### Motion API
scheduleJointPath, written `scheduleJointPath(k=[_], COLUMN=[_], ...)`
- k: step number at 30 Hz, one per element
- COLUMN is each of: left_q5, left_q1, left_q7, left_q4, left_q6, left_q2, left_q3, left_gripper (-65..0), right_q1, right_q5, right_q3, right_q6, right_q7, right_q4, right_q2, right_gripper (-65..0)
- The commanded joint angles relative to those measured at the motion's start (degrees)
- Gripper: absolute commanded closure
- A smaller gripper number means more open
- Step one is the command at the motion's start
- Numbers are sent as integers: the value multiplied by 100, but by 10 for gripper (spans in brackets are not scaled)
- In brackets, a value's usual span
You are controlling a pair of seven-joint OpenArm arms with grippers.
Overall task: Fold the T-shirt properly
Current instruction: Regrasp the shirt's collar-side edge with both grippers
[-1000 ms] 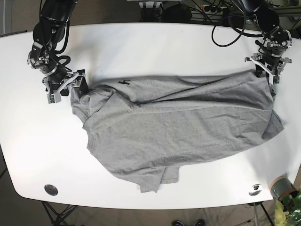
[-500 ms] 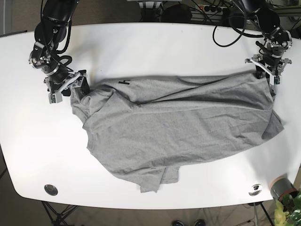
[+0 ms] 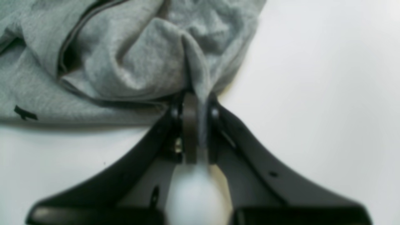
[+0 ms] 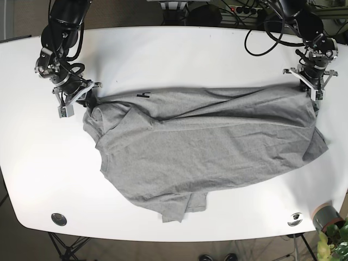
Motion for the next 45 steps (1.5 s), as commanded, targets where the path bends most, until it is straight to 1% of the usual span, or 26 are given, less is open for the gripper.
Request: scheduleJointPath(k=[1,8,12,17,20,23,27,33,38,41,42,44,45], left_q5=[-61,-61,-61,-17,-17,-8,-8,-17,-43,-43,-43,-52,-61], left_q1=[-2,77,-81,-643,-951,-1197,-1347,-1505,-1505,-1470,-1391,-1092,-1004], left_q7=[-129,416,433,451,460,460,460,460,460,460,460,460,460], left_q4=[570,1326,1466,1458,1440,1159,842,306,-125,-177,-186,-177,-160], left_q6=[21,21,21,21,21,21,21,21,21,21,21,21,21], left_q2=[-82,-82,-108,-143,-345,-600,-917,-1286,-1453,-1471,-1453,-1444,-1435], left_q3=[-80,-133,-89,-89,113,439,658,641,667,667,667,667,667], left_gripper=[0,0,0,0,0,0,0,0,0,0,-43,-158,-203], right_q1=[27,27,9,1,1,1,1,1,9,9,9,9,9], right_q5=[-29,-29,6,24,24,24,24,24,24,32,32,6,-20], right_q3=[11,20,20,20,20,20,20,20,20,20,20,28,28], right_q6=[11,11,11,11,11,11,11,11,11,3,-6,-24,-24], right_q7=[-6,-6,-6,-6,-6,-6,-6,-6,-6,-6,-6,-6,-6], right_q4=[70,70,79,88,88,88,88,97,97,97,97,123,185], right_q2=[66,57,57,57,57,57,57,57,57,48,39,-13,-13], right_gripper=[-30,-30,-30,-30,-30,-30,-30,-29,-29,-29,-32,-36,-48])
